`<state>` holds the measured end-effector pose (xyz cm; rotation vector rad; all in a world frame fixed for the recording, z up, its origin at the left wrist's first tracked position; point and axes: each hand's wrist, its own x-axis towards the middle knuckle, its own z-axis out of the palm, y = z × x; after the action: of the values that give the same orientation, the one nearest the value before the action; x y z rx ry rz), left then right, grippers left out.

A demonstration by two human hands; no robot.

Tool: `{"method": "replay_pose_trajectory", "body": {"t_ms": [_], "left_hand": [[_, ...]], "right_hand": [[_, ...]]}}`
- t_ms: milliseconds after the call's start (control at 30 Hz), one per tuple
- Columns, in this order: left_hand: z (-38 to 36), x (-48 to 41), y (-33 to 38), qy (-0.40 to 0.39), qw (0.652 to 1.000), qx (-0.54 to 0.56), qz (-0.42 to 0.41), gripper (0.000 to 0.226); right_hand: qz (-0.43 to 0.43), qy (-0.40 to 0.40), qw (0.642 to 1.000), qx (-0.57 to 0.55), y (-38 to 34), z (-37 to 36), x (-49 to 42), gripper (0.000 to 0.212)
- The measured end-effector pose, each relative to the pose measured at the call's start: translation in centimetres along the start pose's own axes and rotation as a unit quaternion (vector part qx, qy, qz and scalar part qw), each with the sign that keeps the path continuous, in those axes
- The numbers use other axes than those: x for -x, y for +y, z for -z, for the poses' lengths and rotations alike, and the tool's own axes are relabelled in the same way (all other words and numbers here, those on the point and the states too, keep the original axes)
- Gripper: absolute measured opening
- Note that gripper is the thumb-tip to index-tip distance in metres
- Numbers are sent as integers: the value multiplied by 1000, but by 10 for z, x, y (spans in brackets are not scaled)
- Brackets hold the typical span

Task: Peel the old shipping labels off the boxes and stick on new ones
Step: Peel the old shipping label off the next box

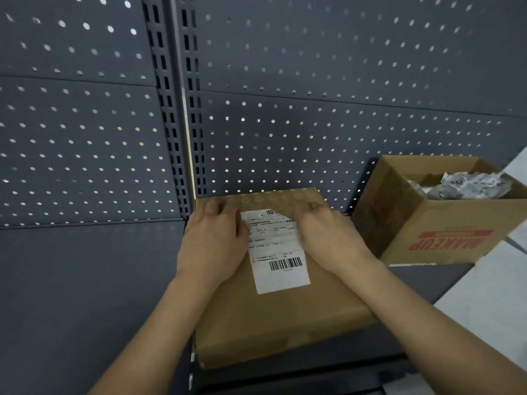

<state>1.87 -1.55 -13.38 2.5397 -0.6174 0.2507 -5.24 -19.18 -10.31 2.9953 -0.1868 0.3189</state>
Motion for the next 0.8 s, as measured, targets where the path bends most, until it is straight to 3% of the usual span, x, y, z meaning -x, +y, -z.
{"method": "replay_pose_trajectory", "body": {"t_ms": [367, 700, 800], "left_hand": [[0, 0, 0, -4, 1000, -2, 1, 36], [2, 2, 0, 1, 1000, 11, 1, 32], [3, 2, 1, 1, 1000, 13, 0, 34]], "right_hand": [[39, 17, 998, 42, -8, 2, 0, 30], [55, 1, 998, -24, 0, 0, -4, 28], [8, 16, 997, -76, 3, -3, -2, 18]]}}
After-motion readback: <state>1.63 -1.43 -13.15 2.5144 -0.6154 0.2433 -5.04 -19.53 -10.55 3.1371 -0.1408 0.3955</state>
